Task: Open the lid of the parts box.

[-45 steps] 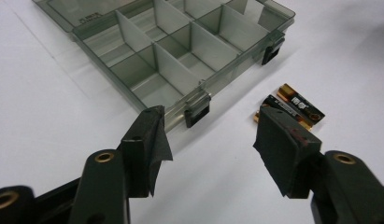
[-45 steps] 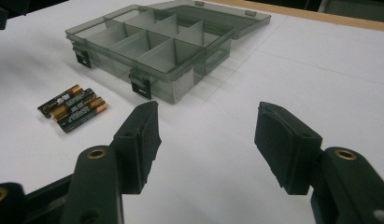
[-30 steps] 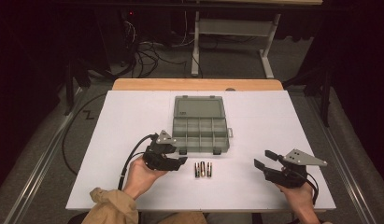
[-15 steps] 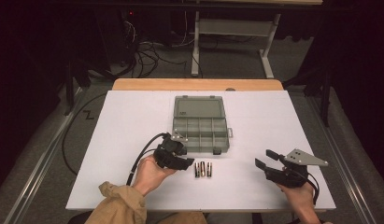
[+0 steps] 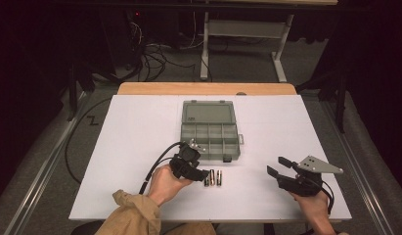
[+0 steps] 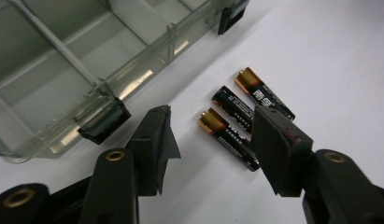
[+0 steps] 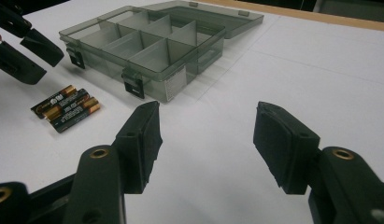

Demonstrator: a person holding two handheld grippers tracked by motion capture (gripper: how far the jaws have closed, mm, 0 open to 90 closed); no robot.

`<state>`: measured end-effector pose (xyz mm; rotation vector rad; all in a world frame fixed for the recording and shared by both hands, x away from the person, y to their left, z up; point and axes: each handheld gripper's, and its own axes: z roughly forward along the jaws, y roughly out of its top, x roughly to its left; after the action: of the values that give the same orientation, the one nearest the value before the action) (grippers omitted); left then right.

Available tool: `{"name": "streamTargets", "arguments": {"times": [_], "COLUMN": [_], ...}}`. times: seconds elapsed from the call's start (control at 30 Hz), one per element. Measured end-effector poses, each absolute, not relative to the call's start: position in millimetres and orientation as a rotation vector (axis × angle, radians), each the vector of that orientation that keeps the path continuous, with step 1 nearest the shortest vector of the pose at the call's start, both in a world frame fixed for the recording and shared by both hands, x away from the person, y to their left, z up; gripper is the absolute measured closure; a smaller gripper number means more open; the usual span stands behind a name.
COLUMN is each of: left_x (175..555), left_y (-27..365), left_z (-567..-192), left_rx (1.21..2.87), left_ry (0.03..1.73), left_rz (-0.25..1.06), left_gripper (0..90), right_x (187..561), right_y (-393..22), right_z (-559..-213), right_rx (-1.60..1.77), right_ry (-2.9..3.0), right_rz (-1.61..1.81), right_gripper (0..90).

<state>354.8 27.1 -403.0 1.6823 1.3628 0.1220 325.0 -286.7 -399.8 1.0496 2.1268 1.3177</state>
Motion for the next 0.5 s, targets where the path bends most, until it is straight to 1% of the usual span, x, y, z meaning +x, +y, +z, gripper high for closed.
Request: {"name": "streamTargets", "arguments": {"times": [0.5], "left_x": [357.7], "left_y": [15.1], "left_z": [-410.4], "left_rx": [1.734], "left_ry": [1.402], "left_rz": [0.135], "left_gripper": [46.9], "right_x": [323.4], "right_y": [-286.8], "right_z": [-398.3], "right_rx": [1.037], "right_ry": [2.121], "right_rz": [1.315], "right_gripper": [43.4]}}
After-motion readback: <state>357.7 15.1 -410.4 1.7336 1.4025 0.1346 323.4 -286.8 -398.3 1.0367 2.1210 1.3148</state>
